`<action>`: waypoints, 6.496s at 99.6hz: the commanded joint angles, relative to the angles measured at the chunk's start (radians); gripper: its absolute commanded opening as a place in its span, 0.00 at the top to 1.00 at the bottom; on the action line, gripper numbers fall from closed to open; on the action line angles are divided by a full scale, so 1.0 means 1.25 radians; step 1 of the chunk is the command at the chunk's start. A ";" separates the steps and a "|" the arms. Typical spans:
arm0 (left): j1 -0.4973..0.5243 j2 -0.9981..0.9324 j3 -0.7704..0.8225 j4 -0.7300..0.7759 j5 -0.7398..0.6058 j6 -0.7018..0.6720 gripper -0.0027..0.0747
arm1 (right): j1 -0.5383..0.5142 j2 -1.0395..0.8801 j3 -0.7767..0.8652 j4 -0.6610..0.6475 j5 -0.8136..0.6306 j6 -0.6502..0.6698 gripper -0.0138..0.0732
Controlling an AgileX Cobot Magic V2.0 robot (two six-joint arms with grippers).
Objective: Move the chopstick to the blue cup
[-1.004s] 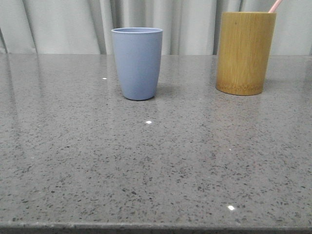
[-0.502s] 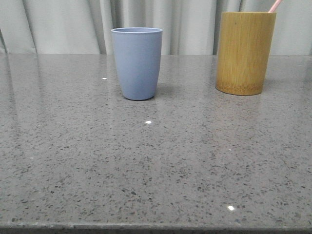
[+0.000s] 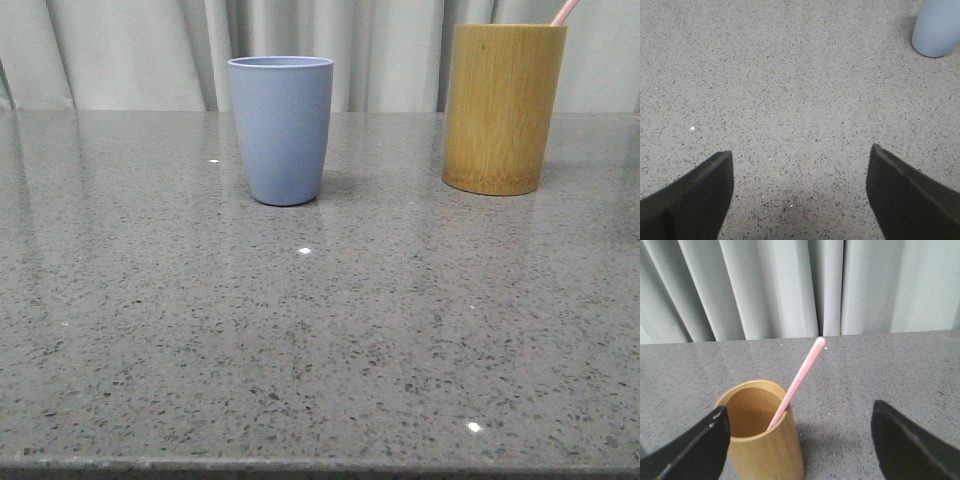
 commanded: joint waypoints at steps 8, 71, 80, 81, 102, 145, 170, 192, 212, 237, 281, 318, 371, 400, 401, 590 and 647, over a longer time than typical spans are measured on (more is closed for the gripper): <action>0.001 0.003 -0.019 -0.011 -0.055 -0.009 0.27 | 0.002 0.063 -0.025 0.003 -0.150 -0.009 0.17; 0.001 0.003 -0.019 -0.011 -0.055 -0.009 0.27 | 0.002 0.220 -0.025 0.003 -0.392 0.026 0.17; 0.001 0.003 -0.019 -0.011 -0.055 -0.009 0.27 | 0.002 0.236 -0.028 0.003 -0.413 0.053 0.17; 0.001 0.003 -0.019 -0.011 -0.055 -0.009 0.27 | 0.002 0.239 -0.028 0.003 -0.415 0.055 0.17; 0.001 0.003 -0.019 -0.011 -0.055 -0.009 0.27 | 0.002 0.271 -0.028 0.003 -0.449 0.123 0.17; 0.001 0.003 -0.019 -0.011 -0.055 -0.009 0.27 | 0.002 0.273 -0.028 -0.068 -0.496 0.274 0.17; 0.001 0.003 -0.019 -0.013 -0.055 -0.009 0.27 | 0.002 0.275 -0.028 -0.074 -0.500 0.289 0.26; 0.001 0.003 -0.019 -0.013 -0.055 -0.009 0.27 | 0.002 0.302 -0.028 -0.074 -0.535 0.289 0.37; 0.001 0.003 -0.019 -0.013 -0.047 -0.009 0.27 | 0.002 0.312 -0.028 -0.075 -0.542 0.300 0.40; 0.001 0.003 -0.019 -0.013 -0.047 -0.009 0.27 | 0.010 0.312 -0.028 -0.076 -0.594 0.301 0.71; 0.001 0.003 -0.019 -0.013 -0.033 -0.009 0.27 | 0.010 0.307 -0.037 -0.115 -0.631 0.354 0.92; 0.001 0.003 -0.019 -0.013 -0.033 -0.009 0.27 | 0.010 0.264 -0.263 -0.237 -0.338 0.339 0.92; 0.001 0.003 -0.019 -0.013 -0.033 -0.009 0.27 | 0.148 0.271 -0.596 -0.249 -0.023 0.341 0.92; 0.001 0.003 -0.019 -0.013 -0.033 -0.009 0.27 | 0.278 0.361 -0.596 -0.249 -0.060 0.340 0.92; 0.001 0.003 -0.019 -0.013 -0.033 -0.009 0.27 | 0.280 0.366 -0.596 -0.249 -0.060 0.340 0.92; 0.001 0.003 -0.019 -0.030 -0.033 -0.009 0.27 | 0.255 -0.062 -0.269 -0.476 0.472 0.339 0.26; 0.001 0.003 -0.019 -0.030 -0.033 -0.009 0.27 | 0.255 -0.495 0.071 -0.476 0.661 0.362 0.26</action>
